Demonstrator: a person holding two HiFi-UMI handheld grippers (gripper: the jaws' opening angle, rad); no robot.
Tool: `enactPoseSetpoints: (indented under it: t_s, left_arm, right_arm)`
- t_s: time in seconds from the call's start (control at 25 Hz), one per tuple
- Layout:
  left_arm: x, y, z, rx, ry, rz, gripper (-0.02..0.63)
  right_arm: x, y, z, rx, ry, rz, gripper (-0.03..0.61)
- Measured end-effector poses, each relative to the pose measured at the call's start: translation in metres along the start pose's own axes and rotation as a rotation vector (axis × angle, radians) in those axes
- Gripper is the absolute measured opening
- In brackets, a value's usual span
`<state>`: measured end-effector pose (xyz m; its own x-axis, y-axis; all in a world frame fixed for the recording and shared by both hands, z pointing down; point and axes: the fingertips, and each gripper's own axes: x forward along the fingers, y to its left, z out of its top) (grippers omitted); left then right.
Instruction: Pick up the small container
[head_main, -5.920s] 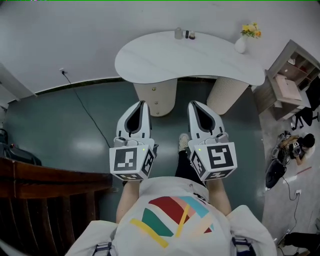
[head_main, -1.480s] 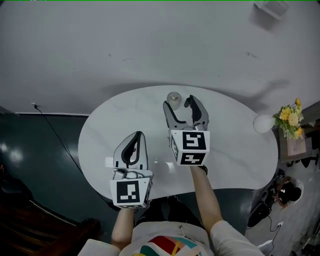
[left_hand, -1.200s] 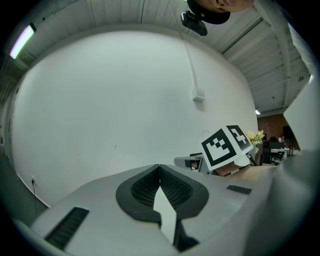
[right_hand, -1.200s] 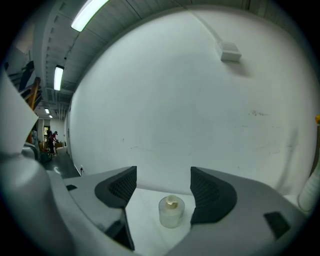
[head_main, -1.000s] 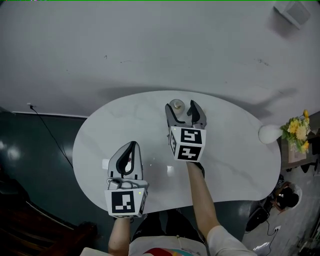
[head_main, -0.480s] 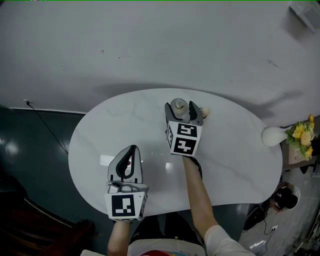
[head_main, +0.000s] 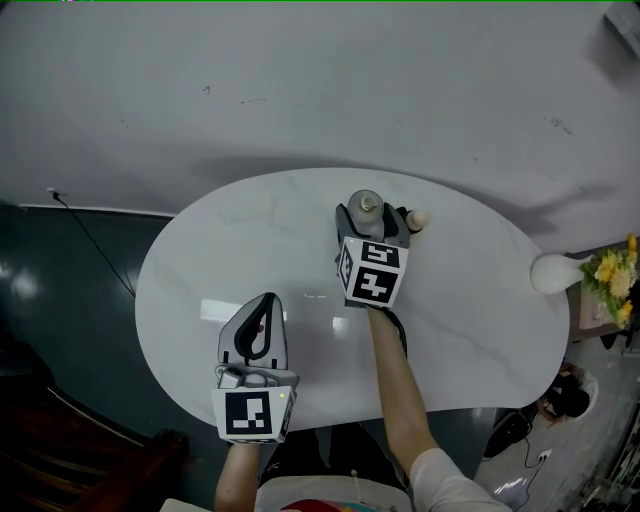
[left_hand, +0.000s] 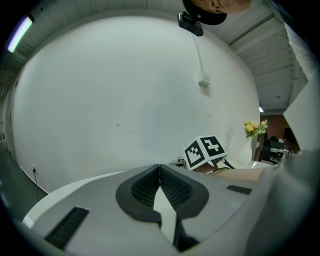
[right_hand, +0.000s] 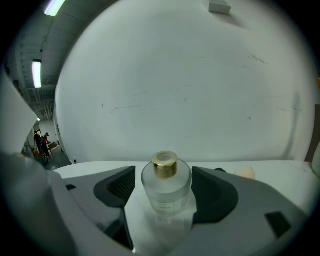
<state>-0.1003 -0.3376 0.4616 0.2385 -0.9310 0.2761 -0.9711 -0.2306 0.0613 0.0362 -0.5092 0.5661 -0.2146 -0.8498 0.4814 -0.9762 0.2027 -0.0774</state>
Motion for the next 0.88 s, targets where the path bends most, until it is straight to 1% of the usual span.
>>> enactPoseSetpoints:
  t_s: [0.36,0.52,0.72,0.88]
  left_arm:
    - [0.003,0.001,-0.006,-0.016,0.011,0.006,0.017]
    - [0.005,0.001,-0.008,-0.017,0.018,0.003,0.017]
    - [0.007,0.003,-0.010,-0.004,0.016,0.006,0.017]
    - [0.007,0.001,-0.012,-0.011,0.019,0.006,0.017]
  right_arm:
    - [0.017,-0.004,-0.019,-0.022,0.033,-0.037,0.340]
    - [0.022,-0.009,-0.030,-0.029,0.057,-0.073,0.339]
    - [0.022,-0.009,-0.031,-0.046,0.059,-0.092,0.336]
    - [0.023,-0.009,-0.032,-0.047,0.060,-0.098,0.334]
